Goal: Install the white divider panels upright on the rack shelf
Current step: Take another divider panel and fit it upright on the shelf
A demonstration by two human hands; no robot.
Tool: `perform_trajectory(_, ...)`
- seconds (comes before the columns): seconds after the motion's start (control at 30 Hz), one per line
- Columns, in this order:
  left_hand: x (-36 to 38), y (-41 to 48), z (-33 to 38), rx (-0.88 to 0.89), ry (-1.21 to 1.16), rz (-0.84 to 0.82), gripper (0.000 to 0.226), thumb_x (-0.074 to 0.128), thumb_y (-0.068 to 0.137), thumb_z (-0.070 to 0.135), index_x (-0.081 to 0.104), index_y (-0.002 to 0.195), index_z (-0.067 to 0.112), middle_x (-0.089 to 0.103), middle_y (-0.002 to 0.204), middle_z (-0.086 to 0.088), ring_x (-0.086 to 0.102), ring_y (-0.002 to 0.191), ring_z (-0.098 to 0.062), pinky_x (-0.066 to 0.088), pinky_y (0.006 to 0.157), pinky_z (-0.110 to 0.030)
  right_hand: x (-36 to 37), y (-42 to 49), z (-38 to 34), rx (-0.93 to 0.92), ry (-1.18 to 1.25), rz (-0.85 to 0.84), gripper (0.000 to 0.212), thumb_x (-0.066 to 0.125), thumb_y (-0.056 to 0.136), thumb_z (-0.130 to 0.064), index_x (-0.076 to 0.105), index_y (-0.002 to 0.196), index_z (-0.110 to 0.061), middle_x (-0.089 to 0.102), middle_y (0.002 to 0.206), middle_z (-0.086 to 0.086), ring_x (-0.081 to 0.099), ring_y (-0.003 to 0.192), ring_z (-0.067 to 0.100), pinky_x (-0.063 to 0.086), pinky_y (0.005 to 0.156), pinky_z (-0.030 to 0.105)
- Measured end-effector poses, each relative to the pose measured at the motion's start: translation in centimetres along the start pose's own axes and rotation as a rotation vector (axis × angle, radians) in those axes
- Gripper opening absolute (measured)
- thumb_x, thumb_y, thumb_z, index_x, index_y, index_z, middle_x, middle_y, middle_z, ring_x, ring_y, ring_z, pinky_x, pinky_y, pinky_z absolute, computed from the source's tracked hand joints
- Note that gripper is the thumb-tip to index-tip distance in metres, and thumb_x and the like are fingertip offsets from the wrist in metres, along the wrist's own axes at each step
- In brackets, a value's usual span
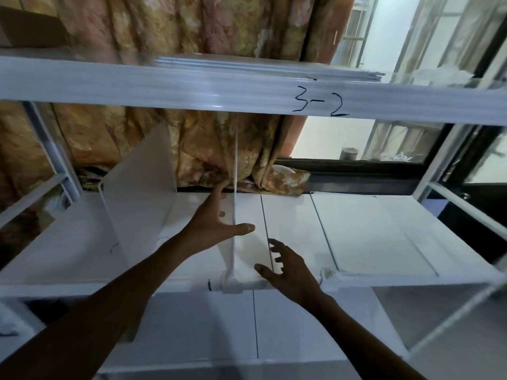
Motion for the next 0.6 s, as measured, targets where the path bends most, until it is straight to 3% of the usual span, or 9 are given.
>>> perform_trajectory(0.1,-0.2,-1.0,-0.5,-0.115,0.168,0.013,0.111,0.082,0.061,0.059,0.019,0.149,0.033,0.037,0.152,-0.004,0.047,0.128,-0.026,0.048,0.099,-0.038,-0.9,-0.8,-0.4,-0.031,0.017,0.014,0.078,0.062,0.082,-0.060,0.037,0.146,-0.025,0.054,0.140,-0.001,0.055,0.120,0.018,0.050,0.100,0.041)
perform_trajectory(0.23,0.2,-3.4,-1.1,-0.342,0.388,-0.144,0.097,0.078,0.068,0.059,0.033,0.145,0.020,0.048,0.143,-0.011,0.052,0.123,-0.026,0.048,0.095,-0.035,-2.6,-1.7,-0.9,-0.080,0.023,0.033,0.075,0.059,0.083,-0.062,0.038,0.145,-0.026,0.054,0.140,-0.002,0.055,0.121,0.017,0.050,0.100,0.038)
perform_trajectory(0.4,3.0,-6.3,1.9,-0.350,0.458,-0.102,0.077,0.069,0.078,0.058,0.042,0.140,0.020,0.053,0.140,-0.010,0.054,0.121,-0.025,0.044,0.094,-0.032,-6.1,-4.6,0.7,-0.128,0.018,0.001,0.075,0.056,0.082,-0.067,0.036,0.145,-0.030,0.053,0.139,-0.002,0.054,0.121,0.016,0.049,0.100,0.041)
perform_trajectory(0.6,10.1,-7.7,7.9,-0.319,0.412,-0.113,0.067,0.067,0.080,0.058,0.049,0.135,0.024,0.057,0.135,-0.008,0.055,0.112,-0.020,0.041,0.086,-0.028,-12.4,-8.9,4.8,-0.166,-0.089,-0.010,0.072,0.052,0.088,-0.062,0.034,0.147,-0.027,0.051,0.143,0.001,0.050,0.126,0.020,0.045,0.101,0.034)
Point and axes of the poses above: each hand's wrist, its own y-axis towards the middle knuckle, its own x-axis out of the palm, z = x × y, the point moved 4 cm from there along y, towards the middle knuckle
